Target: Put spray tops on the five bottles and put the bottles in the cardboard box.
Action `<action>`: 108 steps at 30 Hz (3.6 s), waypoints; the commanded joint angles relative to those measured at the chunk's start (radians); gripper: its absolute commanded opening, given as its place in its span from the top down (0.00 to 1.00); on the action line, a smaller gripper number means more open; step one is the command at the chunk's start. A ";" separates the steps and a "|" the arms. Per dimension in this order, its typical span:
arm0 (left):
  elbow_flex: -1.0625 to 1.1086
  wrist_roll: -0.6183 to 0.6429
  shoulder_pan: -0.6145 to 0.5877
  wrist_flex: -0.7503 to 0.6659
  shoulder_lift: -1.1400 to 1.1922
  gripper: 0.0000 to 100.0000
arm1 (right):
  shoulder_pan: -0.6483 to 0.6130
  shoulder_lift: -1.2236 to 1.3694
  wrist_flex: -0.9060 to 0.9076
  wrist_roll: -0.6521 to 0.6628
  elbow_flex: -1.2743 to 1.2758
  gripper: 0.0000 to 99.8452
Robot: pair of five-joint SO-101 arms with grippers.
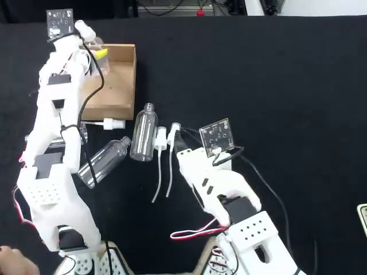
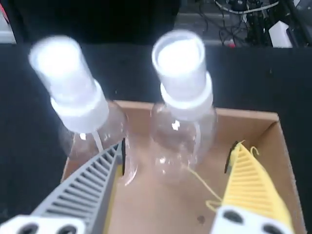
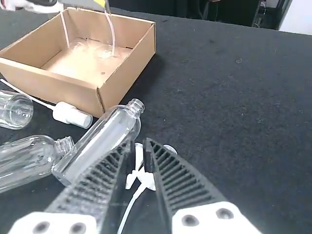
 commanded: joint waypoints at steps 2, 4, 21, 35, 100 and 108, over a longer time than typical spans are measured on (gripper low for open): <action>0.035 -0.009 -0.010 0.006 -0.092 0.67 | -0.014 -0.015 -0.018 -0.002 -0.021 0.96; 0.076 -0.009 -0.010 0.003 -0.138 0.67 | -0.014 -0.015 -0.018 -0.002 -0.021 0.96; 0.325 -0.072 -0.120 0.437 -0.652 0.67 | -0.014 -0.015 -0.018 -0.002 -0.021 0.96; 0.326 -0.324 -0.269 0.847 -0.812 0.67 | -0.014 -0.015 -0.018 -0.002 -0.021 0.96; 0.558 -0.601 0.159 0.730 -0.428 0.67 | -0.012 -0.015 -0.018 -0.002 -0.019 0.96; 0.552 -0.606 0.156 0.709 -0.388 0.67 | -0.012 -0.015 -0.018 -0.002 -0.019 0.96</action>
